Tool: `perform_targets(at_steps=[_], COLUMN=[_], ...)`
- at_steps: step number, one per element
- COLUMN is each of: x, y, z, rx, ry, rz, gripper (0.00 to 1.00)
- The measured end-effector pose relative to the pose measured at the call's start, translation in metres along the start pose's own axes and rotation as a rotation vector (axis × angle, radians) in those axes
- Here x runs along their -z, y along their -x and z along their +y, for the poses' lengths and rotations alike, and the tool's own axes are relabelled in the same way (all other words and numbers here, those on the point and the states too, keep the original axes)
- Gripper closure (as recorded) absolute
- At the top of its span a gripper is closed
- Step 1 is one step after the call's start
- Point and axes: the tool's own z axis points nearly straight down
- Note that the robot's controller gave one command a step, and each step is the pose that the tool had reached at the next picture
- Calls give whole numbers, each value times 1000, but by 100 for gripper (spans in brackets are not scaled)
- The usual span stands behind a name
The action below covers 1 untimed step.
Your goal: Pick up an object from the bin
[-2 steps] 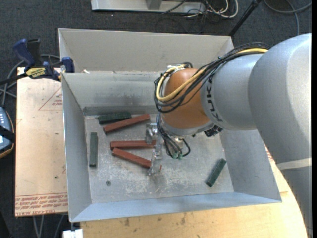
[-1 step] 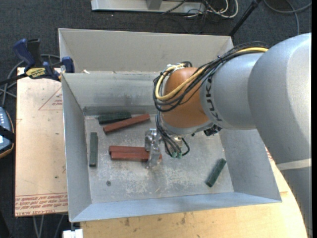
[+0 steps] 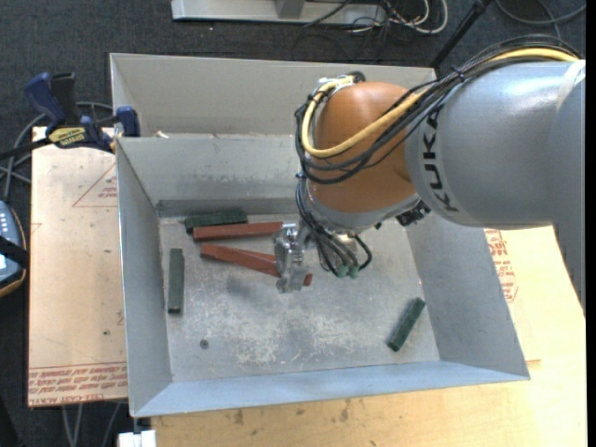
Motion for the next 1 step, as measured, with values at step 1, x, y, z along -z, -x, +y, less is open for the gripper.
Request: perform_targets(at_steps=[1], x=[47], y=[15], z=[3], rx=[23], ry=[-1], rz=[1], gripper=[100])
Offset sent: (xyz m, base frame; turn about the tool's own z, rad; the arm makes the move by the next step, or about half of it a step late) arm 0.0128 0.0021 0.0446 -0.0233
